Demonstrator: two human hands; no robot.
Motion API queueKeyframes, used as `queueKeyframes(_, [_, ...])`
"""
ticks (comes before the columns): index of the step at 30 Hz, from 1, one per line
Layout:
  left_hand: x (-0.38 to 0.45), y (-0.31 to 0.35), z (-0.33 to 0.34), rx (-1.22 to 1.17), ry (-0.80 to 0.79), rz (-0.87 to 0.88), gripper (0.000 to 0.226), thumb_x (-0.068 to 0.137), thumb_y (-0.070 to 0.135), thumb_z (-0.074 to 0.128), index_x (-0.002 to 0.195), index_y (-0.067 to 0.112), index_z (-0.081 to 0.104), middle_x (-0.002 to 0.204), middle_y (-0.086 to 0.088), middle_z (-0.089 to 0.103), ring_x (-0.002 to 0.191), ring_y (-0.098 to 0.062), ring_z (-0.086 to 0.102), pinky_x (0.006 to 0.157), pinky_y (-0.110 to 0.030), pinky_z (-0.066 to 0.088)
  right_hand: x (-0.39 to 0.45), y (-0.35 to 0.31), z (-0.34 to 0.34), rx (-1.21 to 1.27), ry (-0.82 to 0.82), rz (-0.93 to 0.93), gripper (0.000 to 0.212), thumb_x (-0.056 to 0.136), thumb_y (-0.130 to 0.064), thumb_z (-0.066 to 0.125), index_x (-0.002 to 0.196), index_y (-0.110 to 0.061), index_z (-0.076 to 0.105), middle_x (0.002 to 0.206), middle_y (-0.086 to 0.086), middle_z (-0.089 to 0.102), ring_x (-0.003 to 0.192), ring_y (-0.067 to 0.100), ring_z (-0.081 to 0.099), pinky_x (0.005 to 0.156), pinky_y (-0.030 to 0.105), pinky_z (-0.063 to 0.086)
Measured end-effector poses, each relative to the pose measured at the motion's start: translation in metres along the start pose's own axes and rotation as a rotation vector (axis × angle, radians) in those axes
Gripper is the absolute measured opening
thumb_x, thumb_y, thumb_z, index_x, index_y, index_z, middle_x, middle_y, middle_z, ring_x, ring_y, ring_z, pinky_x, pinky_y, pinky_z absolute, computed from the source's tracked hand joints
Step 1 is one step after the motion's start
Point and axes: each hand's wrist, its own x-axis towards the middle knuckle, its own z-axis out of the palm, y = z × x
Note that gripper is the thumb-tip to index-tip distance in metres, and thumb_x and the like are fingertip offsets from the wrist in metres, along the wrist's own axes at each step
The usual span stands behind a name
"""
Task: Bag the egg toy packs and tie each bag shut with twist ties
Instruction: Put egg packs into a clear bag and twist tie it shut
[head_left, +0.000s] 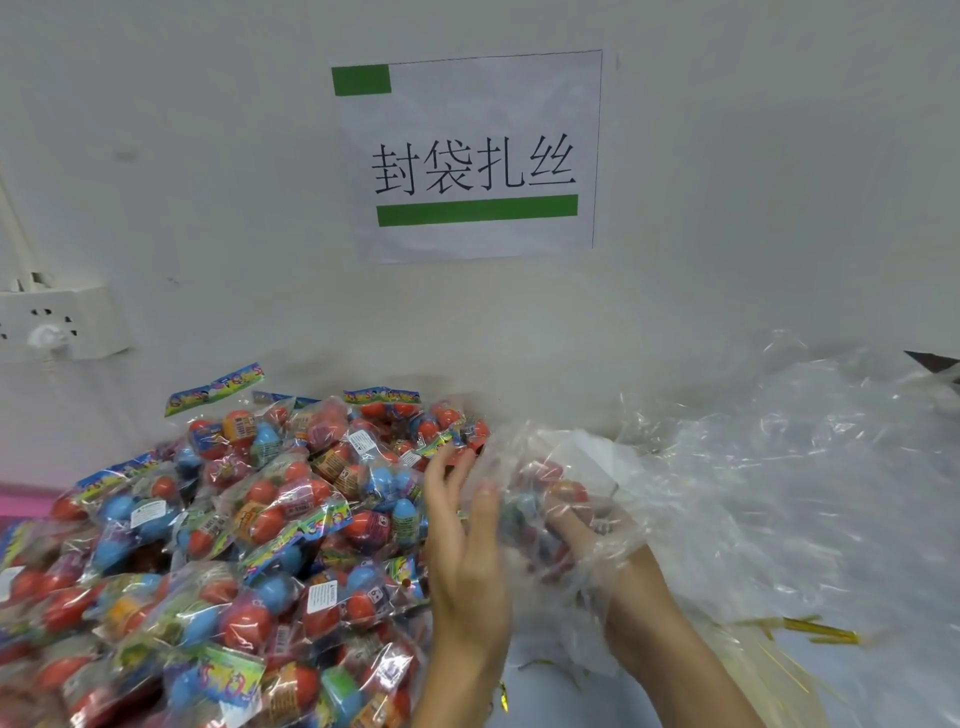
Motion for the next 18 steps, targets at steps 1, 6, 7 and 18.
queueKeyframes(1, [0.000,-0.001,0.001,-0.020,0.024,-0.025,0.054,0.090,0.056,0.047,0.142,0.045,0.036,0.138,0.033,0.044,0.117,0.022,0.045,0.088,-0.011,0.036,0.002,0.000,-0.004,0.060,0.008,0.011,0.018,0.089,-0.015,0.068,0.100,-0.003,0.076,0.099,0.022,0.075,0.082,0.031,0.074,0.062,0.032,0.057])
queueKeyframes(6, [0.003,-0.008,0.002,-0.087,0.075,-0.260,0.069,0.079,0.055,0.062,0.137,0.022,0.044,0.140,0.000,0.054,0.125,-0.017,0.055,0.105,-0.036,0.044,-0.006,-0.009,-0.005,0.290,0.006,0.140,0.037,0.078,-0.010,0.073,0.111,0.007,0.066,0.087,0.020,0.069,0.075,0.034,0.064,0.060,0.031,0.056])
queueKeyframes(7, [0.004,-0.010,0.002,-0.156,0.029,-0.313,0.074,0.071,0.062,0.064,0.132,0.021,0.052,0.131,-0.001,0.063,0.118,-0.018,0.062,0.104,-0.041,0.047,-0.006,-0.011,-0.003,0.340,-0.040,0.121,0.039,0.077,-0.019,0.072,0.109,0.003,0.069,0.097,0.023,0.073,0.082,0.040,0.069,0.064,0.033,0.060])
queueKeyframes(18, [-0.002,-0.022,0.022,-0.315,-0.177,-0.357,0.070,0.068,0.038,0.074,0.133,0.020,0.054,0.116,0.000,0.074,0.111,-0.017,0.069,0.094,-0.032,0.055,-0.008,-0.004,0.023,0.539,0.017,0.113,0.028,0.099,-0.010,0.050,0.118,-0.002,0.069,0.111,0.022,0.073,0.097,0.034,0.071,0.069,0.029,0.063])
